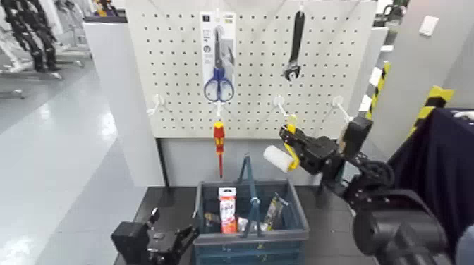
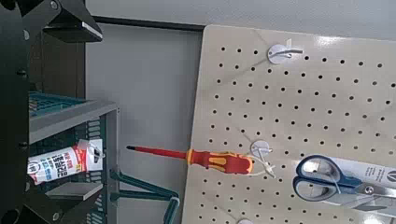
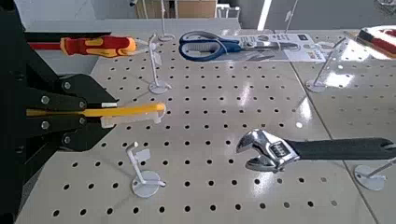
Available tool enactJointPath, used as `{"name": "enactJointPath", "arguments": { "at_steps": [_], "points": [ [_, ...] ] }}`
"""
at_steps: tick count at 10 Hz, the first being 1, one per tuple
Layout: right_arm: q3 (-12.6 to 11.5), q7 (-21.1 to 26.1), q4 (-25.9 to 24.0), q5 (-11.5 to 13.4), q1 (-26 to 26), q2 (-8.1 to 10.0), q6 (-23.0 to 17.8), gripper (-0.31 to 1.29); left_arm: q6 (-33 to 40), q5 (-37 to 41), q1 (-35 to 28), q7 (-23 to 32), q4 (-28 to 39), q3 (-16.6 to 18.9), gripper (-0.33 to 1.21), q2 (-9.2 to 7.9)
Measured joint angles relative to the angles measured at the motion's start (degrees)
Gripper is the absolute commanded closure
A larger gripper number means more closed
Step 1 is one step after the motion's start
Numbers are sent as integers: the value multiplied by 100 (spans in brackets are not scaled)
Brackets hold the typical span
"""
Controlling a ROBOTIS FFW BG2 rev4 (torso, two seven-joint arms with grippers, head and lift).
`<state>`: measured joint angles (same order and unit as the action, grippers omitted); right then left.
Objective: Put the yellow roller into the crate.
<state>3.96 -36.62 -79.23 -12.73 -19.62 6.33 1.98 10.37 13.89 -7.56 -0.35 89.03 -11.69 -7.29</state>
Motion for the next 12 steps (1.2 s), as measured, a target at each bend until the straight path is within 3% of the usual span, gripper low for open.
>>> {"name": "enactJointPath", "arguments": {
  "at_steps": [3, 5, 8, 12],
  "points": [
    [-194, 104, -566, -142, 533, -30, 333, 125, -8, 2, 15, 0, 0, -19, 17, -17],
    [-234, 111, -523, -299, 636, -56, 376, 125, -17, 3, 26, 0, 0, -30, 17, -26],
    [-143, 128, 126, -861, 591, -99, 353, 125, -27, 3, 22, 0, 0, -27, 17, -18],
    [175, 111, 1064, -1215, 344, -155, 288, 125, -27, 6, 18, 0, -9, -29, 17, -10]
  ]
}}
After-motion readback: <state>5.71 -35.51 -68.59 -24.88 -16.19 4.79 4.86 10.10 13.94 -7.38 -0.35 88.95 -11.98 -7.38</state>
